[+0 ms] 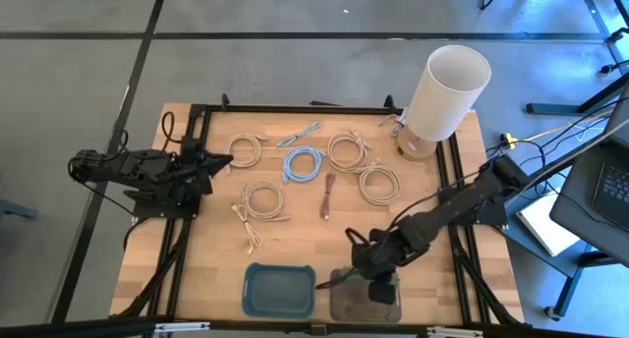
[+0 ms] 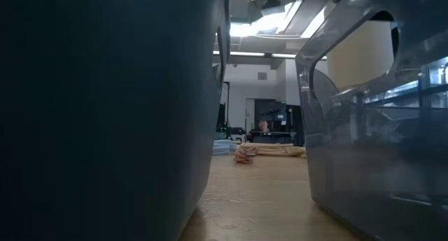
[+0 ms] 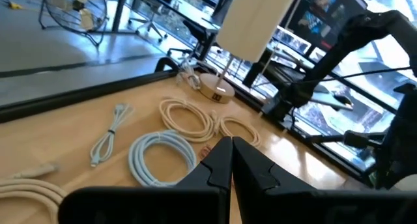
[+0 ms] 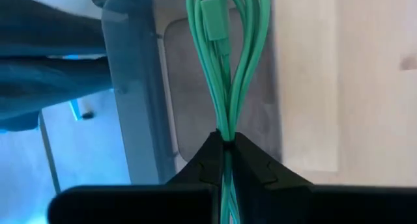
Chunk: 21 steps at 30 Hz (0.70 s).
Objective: Pick & Place USB Port
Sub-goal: Put the green charger cable into the black bin
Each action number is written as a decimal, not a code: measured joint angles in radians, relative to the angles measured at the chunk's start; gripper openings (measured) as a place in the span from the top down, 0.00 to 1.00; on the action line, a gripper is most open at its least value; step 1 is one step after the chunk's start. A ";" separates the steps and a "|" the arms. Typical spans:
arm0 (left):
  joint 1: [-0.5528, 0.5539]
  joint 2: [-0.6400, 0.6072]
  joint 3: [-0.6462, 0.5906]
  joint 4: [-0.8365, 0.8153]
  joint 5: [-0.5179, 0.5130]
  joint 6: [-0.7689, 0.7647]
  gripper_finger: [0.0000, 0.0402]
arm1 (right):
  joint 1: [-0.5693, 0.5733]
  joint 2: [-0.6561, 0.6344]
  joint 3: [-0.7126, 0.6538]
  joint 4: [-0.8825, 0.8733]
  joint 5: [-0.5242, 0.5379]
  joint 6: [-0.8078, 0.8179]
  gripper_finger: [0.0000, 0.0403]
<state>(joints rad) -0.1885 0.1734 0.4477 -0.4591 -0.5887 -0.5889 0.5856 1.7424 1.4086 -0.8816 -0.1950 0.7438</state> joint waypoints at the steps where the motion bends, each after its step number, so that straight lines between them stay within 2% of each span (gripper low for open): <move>1: 0.000 0.004 0.000 0.000 0.001 0.000 0.99 | 0.000 0.013 0.000 0.007 -0.008 -0.002 0.96; 10: 0.000 0.005 0.000 -0.007 0.003 0.033 0.99 | 0.000 0.049 -0.012 0.138 -0.011 0.041 0.96; 17: 0.000 0.005 0.000 -0.008 0.005 0.035 0.99 | 0.000 0.049 -0.077 0.183 -0.010 0.088 0.96; 21: 0.000 0.005 0.000 -0.008 0.008 0.035 0.99 | 0.003 0.049 -0.142 0.282 -0.022 0.135 0.96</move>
<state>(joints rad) -0.1883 0.1780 0.4477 -0.4667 -0.5807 -0.5541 0.5882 1.7915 1.2667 -0.6001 -0.2166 0.8787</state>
